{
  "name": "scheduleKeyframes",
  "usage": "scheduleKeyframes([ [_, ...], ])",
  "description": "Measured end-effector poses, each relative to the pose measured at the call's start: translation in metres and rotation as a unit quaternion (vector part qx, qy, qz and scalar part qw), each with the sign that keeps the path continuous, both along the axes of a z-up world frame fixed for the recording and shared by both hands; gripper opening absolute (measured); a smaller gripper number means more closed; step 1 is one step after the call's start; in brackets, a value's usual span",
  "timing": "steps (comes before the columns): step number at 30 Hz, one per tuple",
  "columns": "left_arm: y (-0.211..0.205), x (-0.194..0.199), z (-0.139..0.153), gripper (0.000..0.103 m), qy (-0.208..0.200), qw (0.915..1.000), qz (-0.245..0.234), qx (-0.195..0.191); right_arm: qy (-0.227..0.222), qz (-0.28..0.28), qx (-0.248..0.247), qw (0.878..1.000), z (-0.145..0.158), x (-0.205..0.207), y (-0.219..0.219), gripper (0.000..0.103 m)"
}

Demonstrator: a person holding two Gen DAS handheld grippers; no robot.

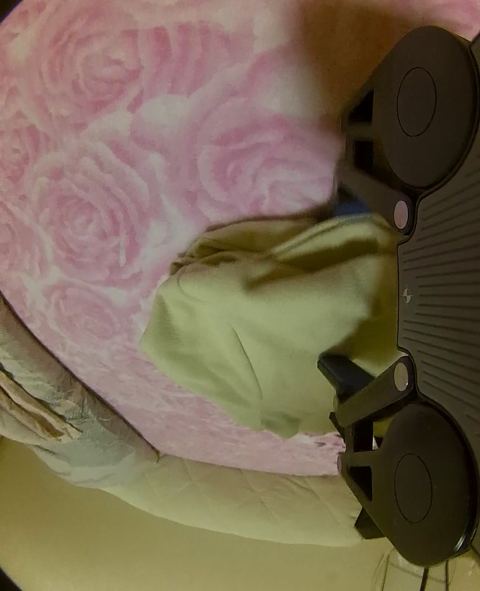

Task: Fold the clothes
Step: 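Lower both grippers onto the folded shirt's sides and pinch it, then carry the folded shirt with both grippers toward the clothes stack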

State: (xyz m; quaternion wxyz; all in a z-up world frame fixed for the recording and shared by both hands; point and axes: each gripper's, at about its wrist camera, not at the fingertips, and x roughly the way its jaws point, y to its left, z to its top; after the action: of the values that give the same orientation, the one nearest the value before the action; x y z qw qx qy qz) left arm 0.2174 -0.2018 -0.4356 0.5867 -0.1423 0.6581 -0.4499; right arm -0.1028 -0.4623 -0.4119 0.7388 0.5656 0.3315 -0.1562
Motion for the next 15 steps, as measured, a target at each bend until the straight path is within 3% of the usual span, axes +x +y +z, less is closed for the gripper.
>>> scheduleKeyframes([
  [4,-0.008,-0.004,0.019,0.011,-0.023,0.9995,-0.021,0.003,-0.011,-0.017,0.019,1.0,0.002,-0.002,0.002,0.036],
  [10,-0.021,-0.026,0.091,0.01,-0.04,0.9965,-0.07,-0.02,-0.035,-0.066,0.016,0.997,0.05,-0.045,0.017,0.033],
  [15,-0.064,-0.081,0.156,0.01,-0.032,0.9848,-0.164,-0.046,-0.054,-0.141,0.003,0.988,0.117,-0.121,0.039,0.033],
])
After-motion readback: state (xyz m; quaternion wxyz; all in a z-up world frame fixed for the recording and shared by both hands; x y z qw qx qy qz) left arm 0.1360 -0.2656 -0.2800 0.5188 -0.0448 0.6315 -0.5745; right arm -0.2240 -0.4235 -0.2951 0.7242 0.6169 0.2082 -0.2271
